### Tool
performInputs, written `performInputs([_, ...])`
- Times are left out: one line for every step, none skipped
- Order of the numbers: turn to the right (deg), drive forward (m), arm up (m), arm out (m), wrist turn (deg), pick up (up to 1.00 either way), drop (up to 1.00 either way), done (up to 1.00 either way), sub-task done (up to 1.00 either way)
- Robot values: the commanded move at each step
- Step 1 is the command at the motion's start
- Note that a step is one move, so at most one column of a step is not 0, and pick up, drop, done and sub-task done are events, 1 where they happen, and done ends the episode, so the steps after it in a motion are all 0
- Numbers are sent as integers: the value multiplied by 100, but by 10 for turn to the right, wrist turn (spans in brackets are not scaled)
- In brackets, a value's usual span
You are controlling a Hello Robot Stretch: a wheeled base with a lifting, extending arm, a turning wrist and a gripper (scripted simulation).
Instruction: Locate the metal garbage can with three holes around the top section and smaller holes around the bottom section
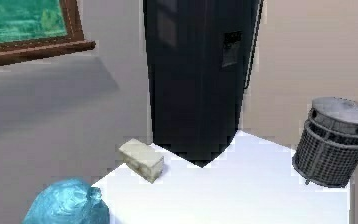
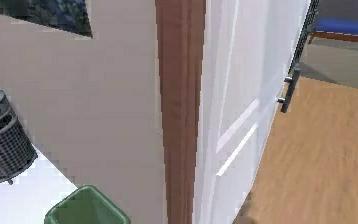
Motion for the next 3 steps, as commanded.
performInputs([450, 0, 0, 0, 0, 0, 0, 0, 0])
performInputs([450, 0, 0, 0, 0, 0, 0, 0, 0])
performInputs([450, 0, 0, 0, 0, 0, 0, 0, 0])
